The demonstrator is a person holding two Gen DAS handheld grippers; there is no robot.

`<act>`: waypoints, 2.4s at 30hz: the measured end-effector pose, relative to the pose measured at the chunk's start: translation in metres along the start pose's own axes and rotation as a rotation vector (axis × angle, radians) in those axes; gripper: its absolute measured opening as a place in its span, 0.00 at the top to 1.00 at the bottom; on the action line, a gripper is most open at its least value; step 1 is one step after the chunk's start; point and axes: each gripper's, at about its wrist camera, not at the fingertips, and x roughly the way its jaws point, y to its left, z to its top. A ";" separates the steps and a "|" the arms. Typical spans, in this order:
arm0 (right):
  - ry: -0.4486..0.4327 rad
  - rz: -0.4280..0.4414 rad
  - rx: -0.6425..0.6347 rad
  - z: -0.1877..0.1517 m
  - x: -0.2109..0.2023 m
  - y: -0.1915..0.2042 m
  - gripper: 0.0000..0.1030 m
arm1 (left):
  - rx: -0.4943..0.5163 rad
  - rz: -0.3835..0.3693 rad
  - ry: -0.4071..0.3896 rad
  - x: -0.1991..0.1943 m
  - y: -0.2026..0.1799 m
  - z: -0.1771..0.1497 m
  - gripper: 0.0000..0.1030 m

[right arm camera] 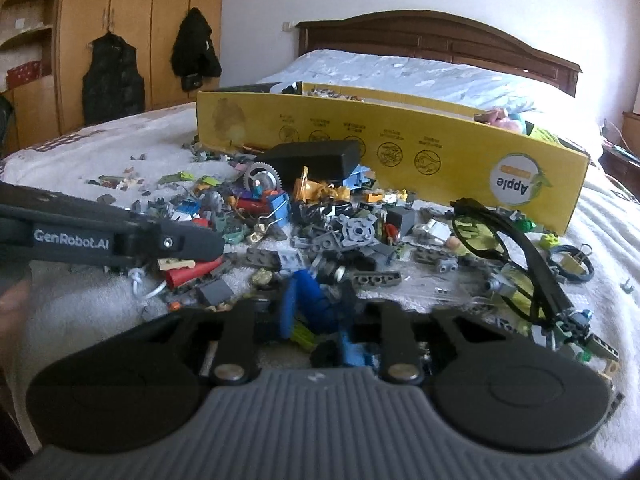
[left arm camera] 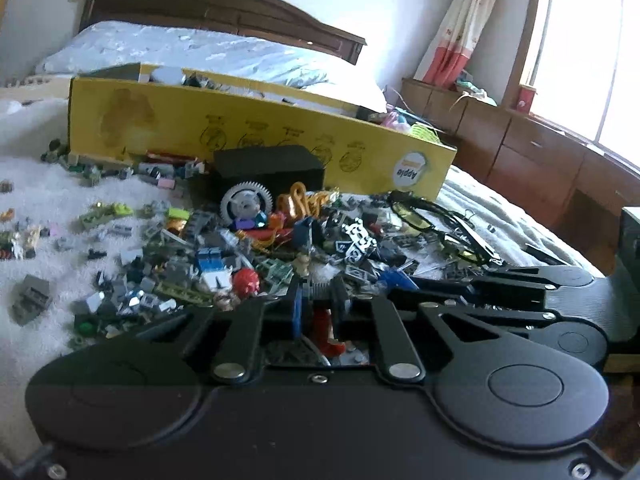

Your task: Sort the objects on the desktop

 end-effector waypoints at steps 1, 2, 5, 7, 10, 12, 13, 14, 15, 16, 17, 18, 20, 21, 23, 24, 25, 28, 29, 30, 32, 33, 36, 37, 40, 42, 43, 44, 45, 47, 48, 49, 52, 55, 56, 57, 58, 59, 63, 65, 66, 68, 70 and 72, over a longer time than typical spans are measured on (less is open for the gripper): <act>-0.003 0.001 0.002 0.000 -0.001 0.000 0.88 | 0.012 0.002 -0.005 -0.001 -0.002 0.001 0.88; -0.017 -0.001 0.008 0.001 -0.003 0.000 0.88 | 0.023 0.004 -0.010 -0.003 -0.004 0.001 0.88; -0.061 -0.002 0.022 0.004 -0.011 -0.003 0.88 | 0.042 0.001 -0.020 -0.006 -0.008 0.003 0.88; -0.081 0.007 0.029 0.007 -0.014 -0.005 0.88 | 0.046 -0.002 -0.027 -0.007 -0.010 0.005 0.88; -0.093 0.002 0.018 0.010 -0.016 -0.006 0.88 | 0.053 -0.004 -0.037 -0.008 -0.013 0.008 0.88; -0.087 0.002 0.020 0.010 -0.016 -0.008 0.88 | 0.053 -0.009 -0.041 -0.007 -0.013 0.010 0.88; -0.085 0.001 0.021 0.010 -0.015 -0.009 0.88 | 0.056 -0.010 -0.044 -0.007 -0.014 0.010 0.88; -0.082 0.001 0.023 0.010 -0.015 -0.010 0.88 | 0.058 -0.009 -0.045 -0.006 -0.015 0.010 0.87; -0.081 0.001 0.025 0.009 -0.015 -0.011 0.88 | 0.059 -0.013 -0.034 -0.005 -0.014 0.009 0.83; -0.080 0.000 0.027 0.009 -0.015 -0.011 0.88 | 0.057 -0.022 -0.015 -0.002 -0.014 0.007 0.82; -0.078 -0.001 0.028 0.008 -0.015 -0.012 0.88 | 0.051 -0.026 -0.004 0.000 -0.013 0.006 0.80; -0.076 0.000 0.030 0.008 -0.015 -0.013 0.88 | 0.042 -0.030 0.007 0.001 -0.012 0.003 0.80; -0.072 0.002 0.031 0.006 -0.015 -0.013 0.88 | 0.028 -0.039 0.016 0.001 -0.010 -0.002 0.76; -0.070 0.003 0.031 0.006 -0.014 -0.012 0.88 | 0.021 -0.041 0.013 0.000 -0.009 -0.004 0.74; -0.070 0.004 0.028 0.005 -0.014 -0.012 0.88 | 0.008 -0.047 0.010 -0.002 -0.007 -0.006 0.74; -0.070 0.005 0.027 0.005 -0.014 -0.012 0.88 | -0.002 -0.050 0.005 -0.003 -0.005 -0.006 0.74; -0.069 0.006 0.027 0.005 -0.014 -0.012 0.88 | -0.014 -0.054 0.000 -0.004 -0.003 -0.005 0.74; -0.069 0.007 0.029 0.004 -0.013 -0.012 0.88 | -0.036 -0.043 -0.005 0.000 0.002 -0.001 0.74; -0.068 0.007 0.030 0.004 -0.013 -0.012 0.88 | -0.028 -0.035 -0.003 0.003 0.002 0.000 0.74; -0.067 0.007 0.031 0.004 -0.012 -0.012 0.88 | -0.018 -0.032 0.001 0.006 0.002 0.001 0.74; -0.065 0.007 0.033 0.003 -0.011 -0.012 0.88 | -0.006 -0.037 0.013 0.011 0.000 0.003 0.69; -0.064 0.007 0.034 0.003 -0.011 -0.011 0.88 | -0.001 -0.039 0.017 0.015 -0.001 0.004 0.64; -0.065 0.009 0.036 0.002 -0.011 -0.011 0.88 | 0.004 -0.007 0.033 0.024 -0.004 0.005 0.62; -0.065 0.009 0.036 0.002 -0.011 -0.012 0.88 | 0.002 0.009 0.044 0.028 -0.005 0.005 0.63; -0.067 0.013 0.038 0.002 -0.011 -0.012 0.88 | 0.001 0.024 0.050 0.030 -0.004 0.003 0.83; -0.070 0.016 0.040 0.002 -0.012 -0.012 0.88 | -0.009 0.001 0.049 0.029 -0.002 0.004 0.91; -0.072 0.018 0.042 0.002 -0.012 -0.013 0.88 | -0.006 0.003 0.042 0.027 -0.002 0.004 0.94; -0.074 0.019 0.045 0.003 -0.012 -0.013 0.88 | 0.004 0.008 0.034 0.025 -0.003 0.005 0.96; -0.075 0.020 0.047 0.003 -0.012 -0.014 0.88 | 0.014 0.011 0.025 0.022 -0.005 0.005 0.96; -0.079 0.021 0.052 0.003 -0.012 -0.014 0.88 | 0.028 0.007 0.014 0.019 -0.007 0.007 0.96; -0.081 0.023 0.054 0.003 -0.013 -0.015 0.88 | 0.031 0.005 0.012 0.018 -0.008 0.008 0.96; -0.082 0.024 0.055 0.004 -0.012 -0.015 0.88 | 0.033 0.003 0.010 0.017 -0.009 0.008 0.96; -0.083 0.024 0.055 0.004 -0.012 -0.015 0.88 | 0.028 0.002 0.002 0.015 -0.010 0.010 0.96; -0.089 0.025 0.058 0.005 -0.013 -0.015 0.88 | 0.030 -0.008 -0.017 0.011 -0.013 0.015 0.96; -0.091 0.026 0.057 0.006 -0.014 -0.016 0.88 | 0.035 -0.010 -0.025 0.009 -0.014 0.018 0.96; -0.093 0.026 0.055 0.007 -0.014 -0.016 0.88 | 0.041 -0.011 -0.034 0.009 -0.015 0.021 0.96; -0.096 0.025 0.054 0.010 -0.014 -0.018 0.88 | 0.046 -0.014 -0.041 0.009 -0.016 0.024 0.96; -0.098 0.025 0.054 0.012 -0.014 -0.019 0.88 | 0.048 -0.016 -0.048 0.010 -0.016 0.028 0.96; -0.110 0.022 0.049 0.025 -0.013 -0.026 0.88 | 0.036 -0.015 -0.070 0.019 -0.015 0.047 0.96; -0.112 0.015 0.046 0.034 -0.010 -0.030 0.88 | 0.036 -0.011 -0.079 0.025 -0.014 0.059 0.96; -0.112 0.013 0.049 0.039 -0.008 -0.034 0.88 | 0.040 -0.007 -0.084 0.029 -0.014 0.065 0.96; -0.118 0.007 0.063 0.051 -0.003 -0.043 0.88 | 0.057 0.007 -0.099 0.038 -0.014 0.081 0.96; -0.126 -0.005 0.070 0.066 0.004 -0.053 0.88 | 0.078 0.017 -0.110 0.049 -0.014 0.099 0.96; -0.135 -0.020 0.072 0.082 0.012 -0.062 0.88 | 0.090 0.027 -0.112 0.063 -0.014 0.121 0.96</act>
